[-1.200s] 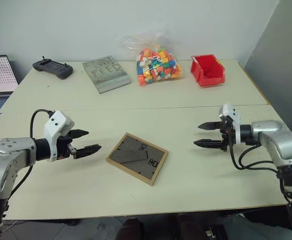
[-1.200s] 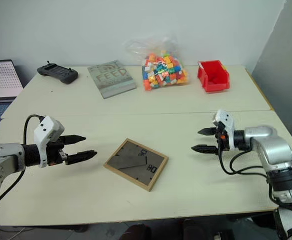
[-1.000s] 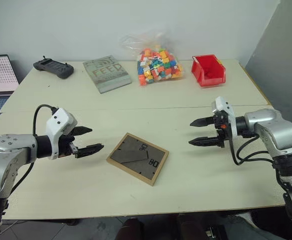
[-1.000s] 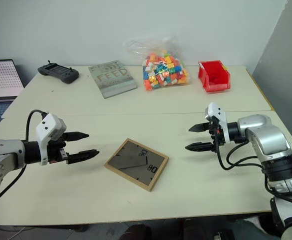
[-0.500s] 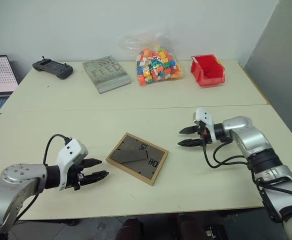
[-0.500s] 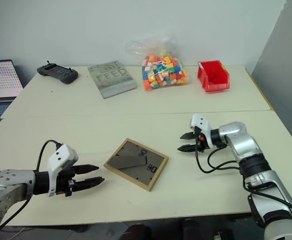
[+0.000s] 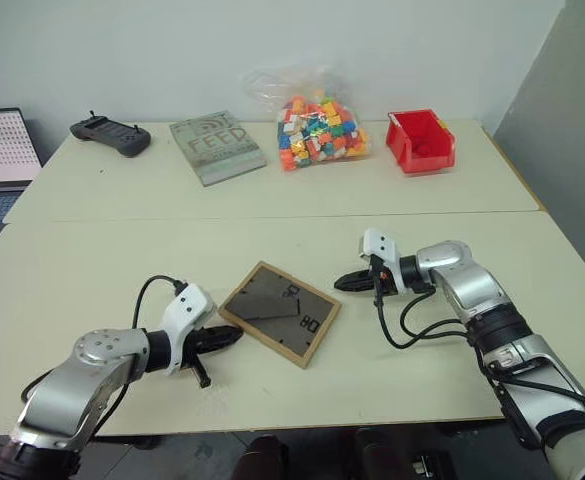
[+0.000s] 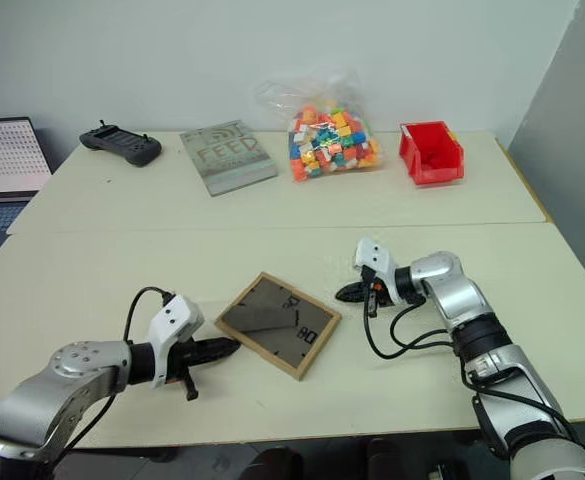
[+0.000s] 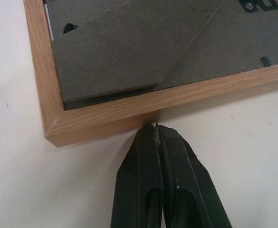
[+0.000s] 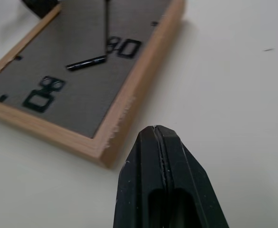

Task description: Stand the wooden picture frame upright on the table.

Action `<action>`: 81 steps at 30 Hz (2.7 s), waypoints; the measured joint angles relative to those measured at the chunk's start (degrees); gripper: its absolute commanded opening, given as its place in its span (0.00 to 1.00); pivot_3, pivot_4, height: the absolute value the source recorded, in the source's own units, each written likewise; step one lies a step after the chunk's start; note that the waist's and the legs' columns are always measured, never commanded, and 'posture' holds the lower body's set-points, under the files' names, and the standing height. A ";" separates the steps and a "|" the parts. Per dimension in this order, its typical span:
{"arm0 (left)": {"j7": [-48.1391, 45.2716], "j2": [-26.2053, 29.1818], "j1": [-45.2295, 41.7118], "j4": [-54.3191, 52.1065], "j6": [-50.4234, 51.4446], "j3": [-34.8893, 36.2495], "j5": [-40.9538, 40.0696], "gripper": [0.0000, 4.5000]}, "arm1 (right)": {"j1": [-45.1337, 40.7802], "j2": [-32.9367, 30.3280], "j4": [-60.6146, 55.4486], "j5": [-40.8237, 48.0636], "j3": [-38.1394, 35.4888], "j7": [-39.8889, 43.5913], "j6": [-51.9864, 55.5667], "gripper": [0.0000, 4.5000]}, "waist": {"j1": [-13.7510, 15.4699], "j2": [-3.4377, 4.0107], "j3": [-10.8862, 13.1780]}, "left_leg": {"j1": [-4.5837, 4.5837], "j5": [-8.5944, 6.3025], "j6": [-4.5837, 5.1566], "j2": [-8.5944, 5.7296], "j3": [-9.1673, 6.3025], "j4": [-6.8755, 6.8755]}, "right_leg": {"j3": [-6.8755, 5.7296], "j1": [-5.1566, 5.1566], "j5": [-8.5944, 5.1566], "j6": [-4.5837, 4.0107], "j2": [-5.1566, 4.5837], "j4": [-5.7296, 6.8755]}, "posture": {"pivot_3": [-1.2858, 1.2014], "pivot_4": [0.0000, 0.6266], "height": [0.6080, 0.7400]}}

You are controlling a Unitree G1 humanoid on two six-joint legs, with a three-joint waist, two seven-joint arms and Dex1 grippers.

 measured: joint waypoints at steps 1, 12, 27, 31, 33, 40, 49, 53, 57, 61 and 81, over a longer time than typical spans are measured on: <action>-0.17 -0.16 -1.42 1.11 -0.40 -0.81 0.56 0.01 | 0.57 -0.15 -1.43 0.01 0.19 0.37 0.54 0.00 | 0.12 0.00 0.00 | 0.00 0.00 0.00 0.01 -0.02 0.00 | -0.03 0.00 0.00 0.00 0.00 0.00 | 0.52 0.24 1.00; -1.31 -5.21 -14.70 13.88 -6.10 -7.03 7.24 0.01 | 2.62 -0.79 -11.39 1.21 2.83 2.81 6.22 0.00 | 0.52 -0.03 -0.02 | -0.02 0.05 -0.09 -0.01 -0.02 0.09 | -0.01 0.00 0.00 0.00 0.01 0.01 | 0.52 0.24 1.00; -6.15 -0.87 -11.77 14.81 32.34 14.82 -20.04 0.51 | -4.61 1.30 9.16 -4.99 -2.32 -11.50 -6.65 0.00 | -0.93 -0.04 -0.02 | -0.07 0.05 -0.09 0.00 0.01 0.07 | 0.02 -0.05 -0.01 0.02 0.00 -0.02 | 0.52 0.24 1.00; -0.35 -8.26 -12.75 16.07 48.86 23.12 -25.92 0.68 | -1.52 1.63 8.77 -6.21 -2.04 -12.09 -7.45 0.00 | -0.69 -0.06 -0.03 | -0.07 0.05 -0.09 0.00 -0.06 0.16 | -0.05 -0.02 -0.01 0.02 0.00 0.09 | 0.52 0.24 1.00; 1.87 -10.12 -12.90 16.06 52.15 24.47 -26.97 0.77 | -0.57 2.24 7.94 -6.67 -1.75 -12.55 -7.37 0.00 | -0.87 -0.07 -0.04 | 0.01 0.10 -0.17 0.00 -0.04 0.14 | 0.00 -0.02 0.00 0.02 0.01 0.16 | 0.52 0.24 1.00; 5.15 -14.75 -12.51 16.88 52.11 24.51 -27.63 1.00 | 1.15 5.43 2.25 -6.61 -1.10 -13.24 -3.17 0.00 | -0.87 -0.05 -0.07 | 0.08 0.13 -0.26 0.00 -0.05 0.06 | 0.05 -0.02 -0.01 0.01 0.01 0.12 | 0.52 0.24 1.00; 5.20 -18.56 -11.79 18.25 45.35 20.91 -27.52 1.00 | 2.23 9.32 -1.04 -6.49 -1.07 -14.30 2.95 0.00 | 0.05 0.41 -0.85 | 0.17 0.13 -0.25 -0.12 -0.05 0.08 | 0.05 0.11 0.00 0.01 -0.12 0.06 | 0.52 0.24 1.00; 6.48 -20.57 -11.92 18.01 44.04 20.46 -27.48 1.00 | 2.26 10.22 -2.19 -6.10 -1.06 -14.37 3.79 0.00 | 0.57 0.46 -1.11 | 0.18 0.12 -0.24 -0.15 -0.05 0.09 | 0.06 0.13 0.00 0.02 -0.13 0.02 | 0.52 0.24 1.00; 7.33 -21.08 -12.20 18.26 42.92 20.24 -27.50 0.96 | 2.89 9.62 -2.19 -6.11 -1.06 -14.44 3.81 0.00 | 0.86 0.48 -1.24 | 0.18 0.12 -0.23 -0.16 -0.05 0.09 | 0.06 0.14 0.00 0.02 -0.13 0.02 | 0.52 0.24 1.00; 8.11 -21.18 -12.29 18.96 42.70 20.59 -27.69 0.79 | 3.37 8.76 -2.19 -6.16 -1.07 -14.89 3.76 0.00 | 0.81 0.47 -1.25 | 0.19 0.12 -0.23 -0.14 -0.05 0.08 | 0.04 0.12 0.00 0.02 -0.12 0.05 | 0.52 0.24 1.00; 16.27 -24.43 -16.25 9.94 34.41 15.57 -27.09 0.29 | -9.57 5.92 -6.16 9.20 -16.98 -17.57 13.78 0.22 | 0.74 0.39 -1.20 | 0.00 0.11 -0.21 -0.10 -0.08 0.04 | 0.01 0.04 0.00 0.02 -0.09 -0.06 | 0.52 0.24 1.00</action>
